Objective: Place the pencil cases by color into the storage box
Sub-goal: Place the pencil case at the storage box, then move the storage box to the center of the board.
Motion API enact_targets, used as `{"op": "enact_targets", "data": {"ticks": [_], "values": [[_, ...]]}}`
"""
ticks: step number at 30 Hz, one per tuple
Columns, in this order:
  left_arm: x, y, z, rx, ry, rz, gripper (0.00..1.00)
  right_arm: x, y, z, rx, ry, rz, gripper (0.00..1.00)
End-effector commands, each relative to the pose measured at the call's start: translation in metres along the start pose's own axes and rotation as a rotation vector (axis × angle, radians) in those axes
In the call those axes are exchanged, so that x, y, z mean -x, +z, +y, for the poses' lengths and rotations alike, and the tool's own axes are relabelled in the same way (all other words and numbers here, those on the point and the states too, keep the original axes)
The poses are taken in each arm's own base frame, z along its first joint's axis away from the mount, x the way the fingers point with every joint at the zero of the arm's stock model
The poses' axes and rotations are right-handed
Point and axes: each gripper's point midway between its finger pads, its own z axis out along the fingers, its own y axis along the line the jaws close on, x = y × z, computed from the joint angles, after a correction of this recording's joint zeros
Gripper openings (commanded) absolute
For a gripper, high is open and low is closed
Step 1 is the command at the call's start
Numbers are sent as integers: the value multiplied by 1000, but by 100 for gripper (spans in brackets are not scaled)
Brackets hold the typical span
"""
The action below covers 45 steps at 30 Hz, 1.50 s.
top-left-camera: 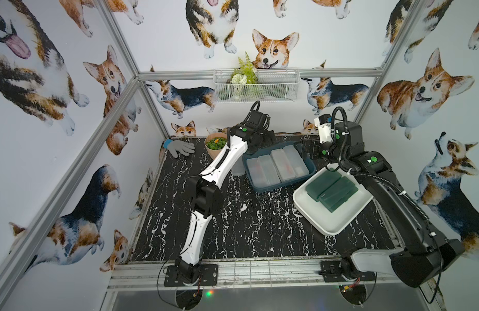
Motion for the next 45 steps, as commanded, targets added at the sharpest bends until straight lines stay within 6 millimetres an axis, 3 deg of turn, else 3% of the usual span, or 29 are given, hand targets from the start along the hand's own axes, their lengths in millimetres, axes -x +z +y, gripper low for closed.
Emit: {"op": "enact_targets", "data": {"ticks": [1,7,13,19,34,45], "values": [[-6,-21,60,209,40,40,91,6,2,6,22,11,-9,97],[-12,-22,109,327,63,73,91,6,6,9,17,-11,13,97],[-18,-3,131,385,117,112,91,4,4,7,-3,-21,35,97],[-20,25,141,326,90,130,91,-6,-1,3,-26,-30,67,97],[-26,102,105,42,46,115,91,-35,-12,-1,-82,-23,143,97],[-45,104,38,-117,90,130,90,-42,-21,-3,-101,-10,152,97]]}}
